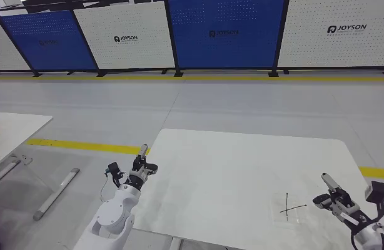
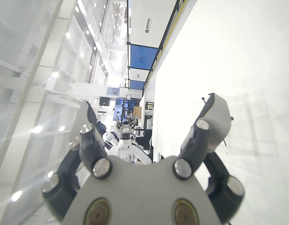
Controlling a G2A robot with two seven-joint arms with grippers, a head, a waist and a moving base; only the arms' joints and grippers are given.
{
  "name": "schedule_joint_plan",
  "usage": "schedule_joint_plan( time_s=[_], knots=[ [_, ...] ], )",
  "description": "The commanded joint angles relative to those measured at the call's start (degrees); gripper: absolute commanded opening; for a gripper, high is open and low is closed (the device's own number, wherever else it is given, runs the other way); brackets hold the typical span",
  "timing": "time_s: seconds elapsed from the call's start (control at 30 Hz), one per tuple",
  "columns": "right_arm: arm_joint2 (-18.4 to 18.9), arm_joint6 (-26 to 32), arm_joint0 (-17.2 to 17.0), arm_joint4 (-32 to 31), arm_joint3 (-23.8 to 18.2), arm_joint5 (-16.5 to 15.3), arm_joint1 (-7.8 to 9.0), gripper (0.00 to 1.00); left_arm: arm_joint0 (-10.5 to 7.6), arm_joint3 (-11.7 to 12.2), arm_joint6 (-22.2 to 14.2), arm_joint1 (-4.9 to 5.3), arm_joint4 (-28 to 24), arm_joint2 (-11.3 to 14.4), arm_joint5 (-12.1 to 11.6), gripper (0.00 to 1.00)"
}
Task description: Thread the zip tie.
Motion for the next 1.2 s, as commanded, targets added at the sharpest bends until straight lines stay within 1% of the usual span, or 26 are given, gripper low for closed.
schedule_joint_plan(
  time_s=[0.0,0.03,0.07,0.1,0.13,0.17,0.2,0.23,0.3,0.33,0.37,0.4,0.43,0.47,0.57,0.63,0.67,0.7,0.73,0.77,0.83,0.9,1.17],
  knots=[
    [0.0,0.0,0.0,0.0,0.0,0.0,0.00,0.78,0.00,0.0,0.0,0.00,0.0,0.0,0.0,0.78],
    [0.0,0.0,0.0,0.0,0.0,0.0,0.00,0.78,0.00,0.0,0.0,0.00,0.0,0.0,0.0,0.78],
    [0.0,0.0,0.0,0.0,0.0,0.0,0.00,1.00,0.00,0.0,0.0,0.00,0.0,0.0,0.0,0.78],
    [0.0,0.0,0.0,0.0,0.0,0.0,0.00,1.00,0.00,0.0,0.0,0.00,0.0,0.0,0.0,1.00],
    [0.0,0.0,0.0,0.0,0.0,0.0,0.00,0.78,0.00,0.0,0.0,0.00,0.0,0.0,0.0,1.00],
    [0.0,0.0,0.0,0.0,0.0,0.0,0.00,1.00,0.00,0.0,0.0,0.00,0.0,0.0,0.0,1.00],
    [0.0,0.0,0.0,0.0,0.0,0.0,0.00,1.00,0.00,0.0,0.0,0.00,0.0,0.0,0.0,0.78],
    [0.0,0.0,0.0,0.0,0.0,0.0,0.00,1.00,0.00,0.0,0.0,0.00,0.0,0.0,0.0,1.00],
    [0.0,0.0,0.0,0.0,0.0,0.0,0.00,1.00,0.00,0.0,0.0,0.00,0.0,0.0,0.0,1.00],
    [0.0,0.0,0.0,0.0,0.0,0.0,0.00,0.78,0.00,0.0,0.0,0.00,0.0,0.0,0.0,0.78],
    [-0.6,2.4,0.3,0.7,-0.8,-0.3,0.04,1.00,0.00,0.0,0.0,0.00,0.0,0.0,0.0,1.00],
    [-1.0,7.0,1.0,1.7,-0.8,-0.2,0.23,1.00,0.00,0.0,0.0,0.00,0.0,0.0,0.0,1.00],
    [-0.2,11.5,2.4,2.2,0.4,0.2,0.59,1.00,0.00,0.0,0.0,0.00,0.0,0.0,0.0,1.00],
    [0.7,13.7,3.7,2.0,1.4,0.5,0.87,1.00,0.00,0.0,0.0,0.00,0.0,0.0,0.0,1.00],
    [1.5,16.4,6.5,-0.7,1.9,1.8,1.49,1.00,0.00,0.0,0.0,0.00,0.0,0.0,0.0,1.00],
    [1.2,21.0,8.5,-0.7,2.7,3.1,1.91,1.00,0.00,0.0,0.0,0.00,0.0,0.0,0.0,1.00],
    [1.3,22.2,9.6,-1.0,3.3,3.6,2.09,1.00,0.00,0.0,0.0,0.00,0.0,0.0,0.0,1.00],
    [1.1,23.7,10.4,-1.5,3.7,4.1,2.27,1.00,0.00,0.0,0.0,0.00,0.0,0.0,0.0,1.00],
    [0.4,27.0,11.6,-2.7,4.2,4.5,2.59,1.00,0.00,0.0,0.0,0.00,0.0,0.0,0.0,1.00],
    [0.3,28.2,12.5,-3.4,4.8,4.8,2.79,1.00,0.00,0.0,0.0,0.00,0.0,0.0,0.0,1.00],
    [-1.5,31.3,14.4,-8.0,5.7,5.5,3.31,1.00,0.00,0.0,0.0,0.00,0.0,0.0,0.0,1.00],
    [-3.0,32.5,15.9,-9.7,7.1,6.8,3.51,1.00,0.00,0.0,0.0,0.00,0.0,0.0,0.0,1.00],
    [-3.0,32.5,15.9,-9.7,7.1,6.8,3.51,1.00,0.00,0.0,0.0,0.00,0.0,0.0,0.0,1.00]
  ],
)
